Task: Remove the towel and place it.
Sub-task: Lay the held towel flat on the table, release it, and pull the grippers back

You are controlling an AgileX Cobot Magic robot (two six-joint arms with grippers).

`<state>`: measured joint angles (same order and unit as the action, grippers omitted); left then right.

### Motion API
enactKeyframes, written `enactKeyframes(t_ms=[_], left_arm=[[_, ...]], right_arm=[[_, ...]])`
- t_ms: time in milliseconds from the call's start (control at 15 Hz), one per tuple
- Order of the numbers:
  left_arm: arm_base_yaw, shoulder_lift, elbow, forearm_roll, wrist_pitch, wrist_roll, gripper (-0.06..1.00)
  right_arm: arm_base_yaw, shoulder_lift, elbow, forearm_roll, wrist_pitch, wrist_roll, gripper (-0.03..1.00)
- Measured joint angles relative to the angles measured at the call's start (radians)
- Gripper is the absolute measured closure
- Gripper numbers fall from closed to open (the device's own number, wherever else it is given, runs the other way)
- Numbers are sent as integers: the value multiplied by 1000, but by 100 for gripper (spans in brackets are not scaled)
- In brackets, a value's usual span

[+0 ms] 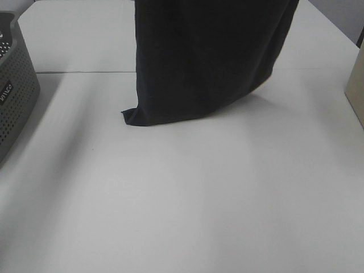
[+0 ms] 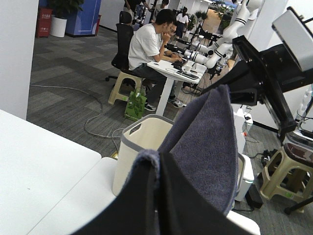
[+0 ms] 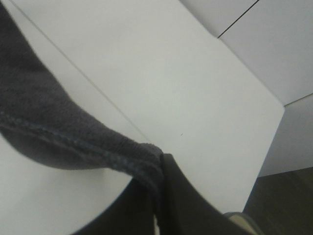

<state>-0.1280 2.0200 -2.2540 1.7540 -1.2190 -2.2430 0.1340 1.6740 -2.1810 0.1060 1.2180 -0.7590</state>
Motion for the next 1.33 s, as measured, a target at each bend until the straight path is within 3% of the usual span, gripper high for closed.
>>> enactKeyframes(t_ms=[267, 333, 600, 867, 1067, 1333], left_arm=[[-1, -182, 404, 2, 1, 143, 94], [-1, -261, 573, 4, 1, 189, 94], [-1, -498, 962, 3, 0, 215, 94], [-1, -745, 1258, 4, 53, 222, 94], [-1, -912, 1424, 3, 98, 165, 94], [-1, -1128, 1654, 2, 132, 86, 94]], right_arm=[[0, -181, 320, 15, 2, 8, 96], [0, -234, 402, 42, 2, 7, 96], [0, -411, 711, 143, 2, 6, 96], [0, -552, 881, 226, 1, 6, 96], [0, -644, 999, 323, 0, 6, 96], [0, -781, 1191, 345, -1, 5, 96]])
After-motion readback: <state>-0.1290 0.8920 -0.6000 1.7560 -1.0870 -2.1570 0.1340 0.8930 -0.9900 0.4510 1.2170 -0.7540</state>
